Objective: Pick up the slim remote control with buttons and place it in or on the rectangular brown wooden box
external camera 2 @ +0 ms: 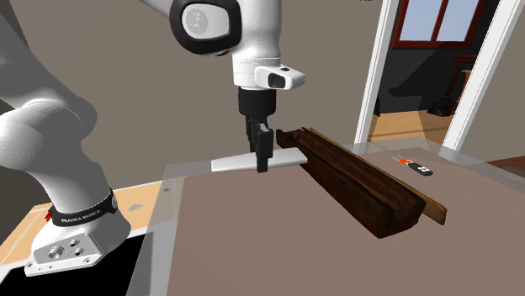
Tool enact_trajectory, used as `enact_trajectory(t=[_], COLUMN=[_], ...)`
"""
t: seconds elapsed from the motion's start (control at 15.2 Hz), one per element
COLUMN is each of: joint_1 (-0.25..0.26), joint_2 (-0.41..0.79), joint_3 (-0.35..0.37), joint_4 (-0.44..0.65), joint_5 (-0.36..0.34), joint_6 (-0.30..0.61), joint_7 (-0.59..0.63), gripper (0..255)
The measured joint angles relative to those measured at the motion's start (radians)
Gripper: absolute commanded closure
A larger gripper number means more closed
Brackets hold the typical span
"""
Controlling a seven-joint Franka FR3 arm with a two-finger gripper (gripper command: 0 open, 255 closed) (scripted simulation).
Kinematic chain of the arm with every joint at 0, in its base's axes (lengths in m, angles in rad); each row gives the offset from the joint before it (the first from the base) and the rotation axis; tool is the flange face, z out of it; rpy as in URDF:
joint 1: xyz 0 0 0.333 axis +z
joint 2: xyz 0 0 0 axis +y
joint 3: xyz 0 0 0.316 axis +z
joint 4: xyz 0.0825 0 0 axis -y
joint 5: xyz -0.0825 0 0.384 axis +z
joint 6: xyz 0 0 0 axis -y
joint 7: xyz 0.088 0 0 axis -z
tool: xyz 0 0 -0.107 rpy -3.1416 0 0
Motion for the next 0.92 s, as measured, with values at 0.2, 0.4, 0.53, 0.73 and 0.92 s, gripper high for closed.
enact_trajectory(t=[0.2, 0.4, 0.53, 0.73, 0.92], joint_1=[0.0, 0.001, 0.001, 0.0, 0.001], joint_2=[-0.019, -0.031, -0.039, -0.054, -0.064], joint_3=[0.006, 0.01, 0.013, 0.017, 0.021], joint_4=[0.025, 0.054, 0.075, 0.103, 0.134], joint_5=[-0.002, -0.002, -0.002, -0.004, -0.003], joint_6=[-0.043, -0.084, -0.114, -0.157, -0.197], joint_7=[0.005, 0.007, 0.009, 0.01, 0.011], gripper=[255, 255, 255, 255, 255])
